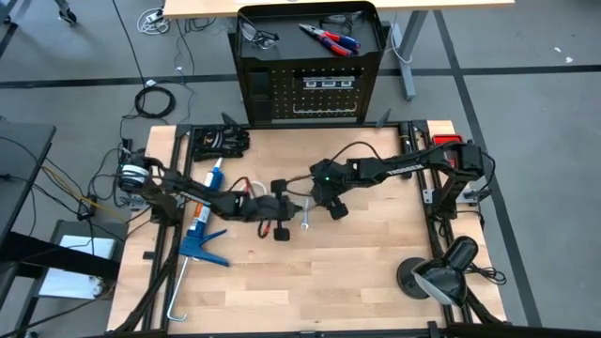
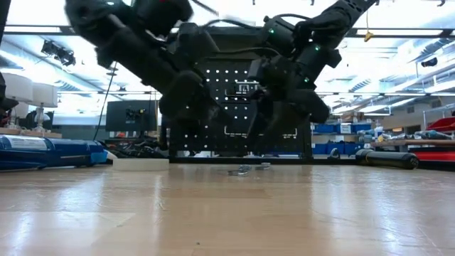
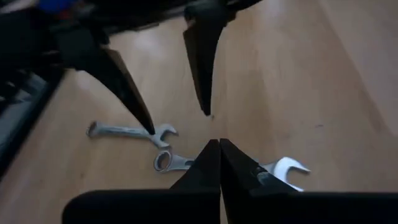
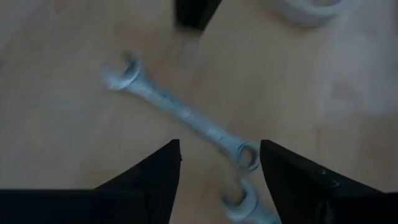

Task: Hang tools onto peg board
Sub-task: Hang the bottom wrench on the peg board

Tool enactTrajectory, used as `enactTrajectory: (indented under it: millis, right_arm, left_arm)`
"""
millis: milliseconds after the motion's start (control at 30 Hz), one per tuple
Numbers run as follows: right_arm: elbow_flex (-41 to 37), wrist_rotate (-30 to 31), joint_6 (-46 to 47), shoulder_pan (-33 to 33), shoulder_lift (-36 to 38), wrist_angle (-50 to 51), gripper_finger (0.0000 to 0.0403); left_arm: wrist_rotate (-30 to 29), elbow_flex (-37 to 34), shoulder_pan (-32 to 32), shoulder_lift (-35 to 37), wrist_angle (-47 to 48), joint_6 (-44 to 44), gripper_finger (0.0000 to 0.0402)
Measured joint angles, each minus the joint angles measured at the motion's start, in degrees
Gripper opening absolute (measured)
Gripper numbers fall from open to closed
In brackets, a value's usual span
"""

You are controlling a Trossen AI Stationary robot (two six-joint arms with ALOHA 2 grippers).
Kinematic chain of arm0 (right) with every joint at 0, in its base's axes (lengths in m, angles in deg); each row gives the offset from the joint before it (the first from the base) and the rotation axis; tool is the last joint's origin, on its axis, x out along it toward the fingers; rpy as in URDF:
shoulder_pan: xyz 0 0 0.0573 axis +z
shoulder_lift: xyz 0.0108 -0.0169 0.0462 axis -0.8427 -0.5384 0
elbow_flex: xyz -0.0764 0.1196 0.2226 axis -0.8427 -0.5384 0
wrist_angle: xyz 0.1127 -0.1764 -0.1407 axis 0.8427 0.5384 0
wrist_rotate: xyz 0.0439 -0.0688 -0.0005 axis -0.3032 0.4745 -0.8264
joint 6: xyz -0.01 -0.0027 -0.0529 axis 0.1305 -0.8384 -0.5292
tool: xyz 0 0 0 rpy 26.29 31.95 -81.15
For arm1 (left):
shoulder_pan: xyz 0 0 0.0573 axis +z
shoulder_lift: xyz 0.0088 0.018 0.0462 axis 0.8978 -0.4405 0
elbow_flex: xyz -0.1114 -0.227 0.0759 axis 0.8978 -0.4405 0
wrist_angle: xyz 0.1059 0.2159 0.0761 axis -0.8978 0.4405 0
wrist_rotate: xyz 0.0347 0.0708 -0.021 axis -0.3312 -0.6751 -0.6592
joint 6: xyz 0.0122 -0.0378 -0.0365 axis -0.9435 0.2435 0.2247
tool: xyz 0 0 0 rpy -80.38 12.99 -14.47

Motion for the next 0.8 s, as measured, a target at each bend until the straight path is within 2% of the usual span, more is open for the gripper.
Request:
enactTrajectory:
  millis: [200,267,433,600,800]
  right_arm:
    - [3.14,0.26,-8.39,0.82,-1.94,3.1,0.0241]
    - [4.44,0.2,-8.87,1.03,-2.9,4.7,0.0238]
    - [9.22,0.35,-9.03,1.23,-7.71,7.33,0.0234]
    - [14.66,0.36,-10.78,1.88,-12.76,12.44,0.0234]
    - [17.25,2.13,-14.88,2.03,-15.74,15.2,0.0231]
  left_arm:
    - [-12.71,-9.29,-3.72,6.5,-9.84,4.08,0.0]
    - [-13.77,-11.8,-4.35,8.88,-12.67,5.93,0.0]
    - [-15.05,-15.42,-4.92,13.73,-12.73,9.53,0.0]
    - [-18.0,-16.53,-5.83,16.86,-11.74,10.47,0.0]
    - [-20.78,-16.87,-7.3,19.54,-13.15,10.04,0.0]
